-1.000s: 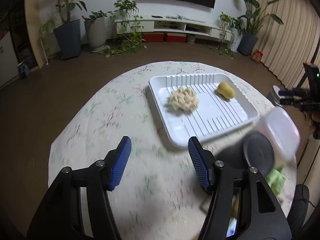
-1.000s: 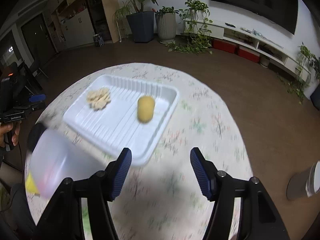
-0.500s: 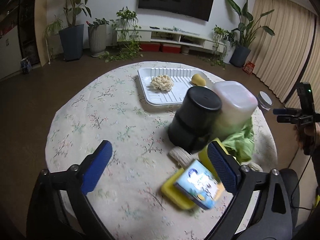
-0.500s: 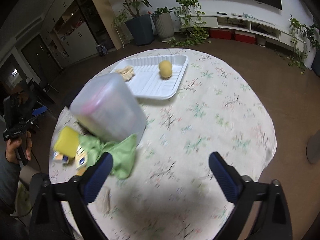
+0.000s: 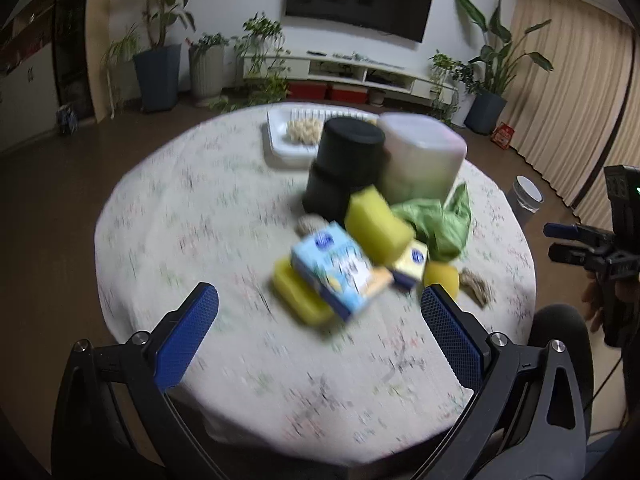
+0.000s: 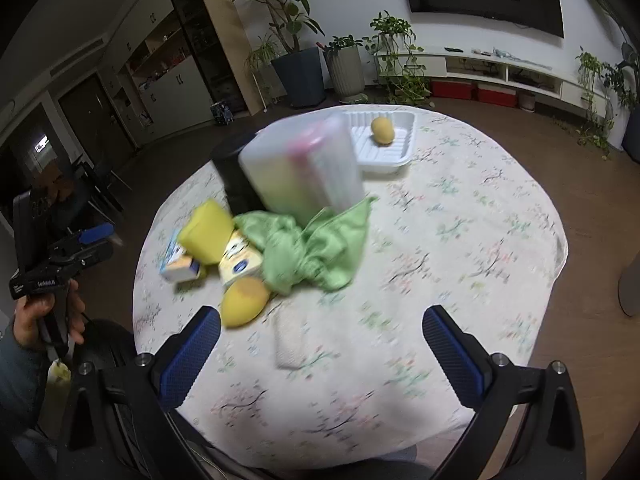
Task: Organize soft objects
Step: 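Withdraw both grippers from the tray back toward the remaining items, then grasp the blue tissue pack with the left gripper while the right gripper grasps the woven scrub pad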
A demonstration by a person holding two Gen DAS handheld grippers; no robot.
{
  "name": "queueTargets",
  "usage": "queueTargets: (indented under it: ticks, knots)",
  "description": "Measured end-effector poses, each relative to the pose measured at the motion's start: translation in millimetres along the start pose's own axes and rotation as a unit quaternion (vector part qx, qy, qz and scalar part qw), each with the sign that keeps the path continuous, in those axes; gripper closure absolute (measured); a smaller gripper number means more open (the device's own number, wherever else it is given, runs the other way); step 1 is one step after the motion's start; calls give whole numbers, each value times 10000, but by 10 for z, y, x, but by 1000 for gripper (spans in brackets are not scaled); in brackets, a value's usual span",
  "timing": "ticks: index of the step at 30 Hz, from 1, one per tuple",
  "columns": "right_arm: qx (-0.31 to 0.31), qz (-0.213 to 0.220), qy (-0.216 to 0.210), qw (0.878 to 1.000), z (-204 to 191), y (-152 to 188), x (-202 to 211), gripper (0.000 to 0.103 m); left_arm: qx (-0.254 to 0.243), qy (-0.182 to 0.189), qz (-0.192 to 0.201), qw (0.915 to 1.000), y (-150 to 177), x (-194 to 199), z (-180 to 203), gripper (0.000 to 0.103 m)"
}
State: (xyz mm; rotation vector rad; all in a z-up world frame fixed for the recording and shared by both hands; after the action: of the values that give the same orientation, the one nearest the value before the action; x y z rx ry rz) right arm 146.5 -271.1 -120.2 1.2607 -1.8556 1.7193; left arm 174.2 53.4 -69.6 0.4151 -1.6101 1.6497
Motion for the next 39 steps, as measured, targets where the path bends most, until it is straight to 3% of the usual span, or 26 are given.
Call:
queueTargets:
  ticks: [7, 17, 24, 33, 39]
  knots:
    - [177, -152, 729, 9971, -282, 257, -288, 0, 101, -235, 21, 9997, 222, -96, 210, 0]
    - [-152, -262, 1403, 9896, -83, 285, -650, 0, 56, -131, 3, 9999, 59, -435, 443, 0]
    - [-146, -299, 1337, 9905, -131, 291, -788, 0, 104, -223, -64, 9997, -36, -614, 429, 0]
    - [18, -353, 1326, 9905, -221, 316, -901, 1, 415, -519, -314, 9973, 83, -742, 178, 0]
    - [-56, -320, 1383, 9899, -241, 302, -916, 6, 272, -738, -404, 9961, 43, -806, 198, 0]
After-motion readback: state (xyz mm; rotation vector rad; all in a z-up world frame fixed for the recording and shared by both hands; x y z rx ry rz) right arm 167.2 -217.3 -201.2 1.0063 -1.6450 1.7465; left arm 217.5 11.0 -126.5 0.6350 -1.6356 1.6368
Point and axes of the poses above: each gripper's, at about its wrist camera, not at the fingertips, and x roughly against the way its jaws point, z to its right, y to its underside, the point moved 7 cm from there along -x, roughly the way its jaws point, and after that the axes turned 1 degree about -z, right-handed, at the moved point
